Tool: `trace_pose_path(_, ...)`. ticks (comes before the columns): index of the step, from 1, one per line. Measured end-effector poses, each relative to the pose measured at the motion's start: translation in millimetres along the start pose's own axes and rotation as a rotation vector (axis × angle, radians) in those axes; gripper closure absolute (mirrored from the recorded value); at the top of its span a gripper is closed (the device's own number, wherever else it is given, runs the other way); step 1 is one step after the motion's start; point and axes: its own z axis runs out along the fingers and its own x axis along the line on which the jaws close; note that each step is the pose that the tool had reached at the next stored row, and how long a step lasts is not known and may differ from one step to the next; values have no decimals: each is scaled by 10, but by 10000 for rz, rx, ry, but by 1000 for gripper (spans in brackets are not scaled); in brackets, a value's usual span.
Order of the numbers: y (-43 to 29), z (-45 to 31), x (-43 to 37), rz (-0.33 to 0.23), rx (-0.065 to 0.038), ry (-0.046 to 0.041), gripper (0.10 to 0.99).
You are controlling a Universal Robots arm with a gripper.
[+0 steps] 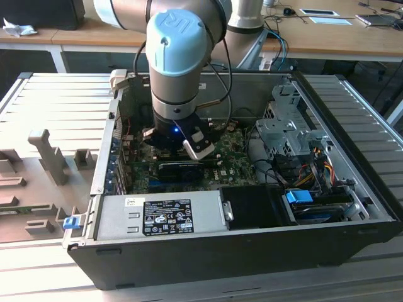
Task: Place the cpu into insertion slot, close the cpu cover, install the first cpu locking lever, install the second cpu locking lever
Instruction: 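Install the second cpu locking lever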
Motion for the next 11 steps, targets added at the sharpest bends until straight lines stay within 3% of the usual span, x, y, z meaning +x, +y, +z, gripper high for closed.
trace_pose_path(2, -1, 23, 1, -10, -135, -15, 980)
trace_pose_path(11, 21, 26, 20, -15, -154, -11, 980)
